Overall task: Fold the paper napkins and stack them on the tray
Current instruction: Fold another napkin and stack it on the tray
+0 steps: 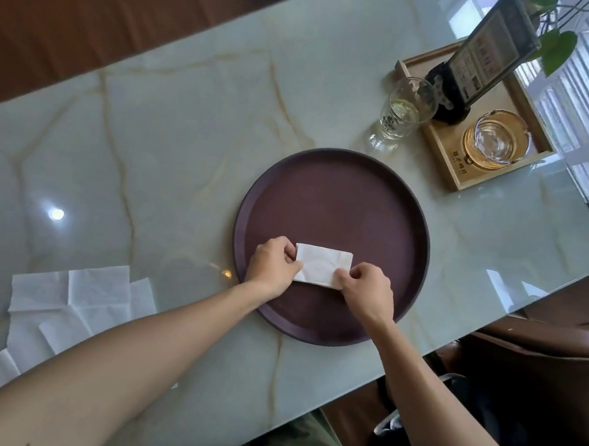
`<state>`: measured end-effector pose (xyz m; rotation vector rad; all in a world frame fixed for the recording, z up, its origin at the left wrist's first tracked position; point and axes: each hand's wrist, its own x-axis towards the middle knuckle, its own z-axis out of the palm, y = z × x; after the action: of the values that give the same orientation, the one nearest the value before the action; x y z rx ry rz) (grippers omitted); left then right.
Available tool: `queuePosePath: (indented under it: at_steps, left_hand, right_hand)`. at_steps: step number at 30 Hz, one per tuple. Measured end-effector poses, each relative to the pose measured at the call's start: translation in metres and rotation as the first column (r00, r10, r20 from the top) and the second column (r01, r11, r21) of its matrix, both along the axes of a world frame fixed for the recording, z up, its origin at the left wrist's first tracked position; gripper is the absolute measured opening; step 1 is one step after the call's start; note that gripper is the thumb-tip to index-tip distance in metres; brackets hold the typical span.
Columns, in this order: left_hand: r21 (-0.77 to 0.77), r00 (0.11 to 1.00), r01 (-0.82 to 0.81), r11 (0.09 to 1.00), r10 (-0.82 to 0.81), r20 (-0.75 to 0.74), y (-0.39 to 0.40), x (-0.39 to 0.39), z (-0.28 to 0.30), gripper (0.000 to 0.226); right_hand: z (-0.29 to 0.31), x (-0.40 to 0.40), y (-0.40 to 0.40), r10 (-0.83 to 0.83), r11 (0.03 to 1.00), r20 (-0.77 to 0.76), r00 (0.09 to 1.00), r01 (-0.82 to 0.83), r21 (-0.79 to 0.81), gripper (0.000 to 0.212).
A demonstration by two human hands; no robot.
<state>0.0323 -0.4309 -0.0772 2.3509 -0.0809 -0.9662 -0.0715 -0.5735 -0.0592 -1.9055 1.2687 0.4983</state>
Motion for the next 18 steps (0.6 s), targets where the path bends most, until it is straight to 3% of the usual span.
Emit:
queuePosePath:
  at_steps: [6, 11, 18]
  left_hand:
    - [0.012, 0.998, -0.044, 0.999, 0.043, 0.034, 0.009, 0.000, -0.004, 0.025]
    - [0.023, 0.996, -0.055, 0.998, 0.053, 0.077, 0.025, 0.005, 0.003, 0.012]
    - [-0.077, 0.996, -0.043, 0.996, 0.049, 0.077, 0.088, 0.026, 0.034, 0.015]
  right_hand:
    - [0.000, -0.006, -0.004, 0.002, 0.997, -0.085, 0.996, -0.009, -0.079, 0.024]
    - [0.009, -0.009, -0.006, -0.005, 0.986, -0.135, 0.991, -0.017, -0.163, 0.018]
    - [0.042, 0.027, 0.017, 0.112, 0.986, 0.063, 0.992, -0.102, -0.134, 0.013]
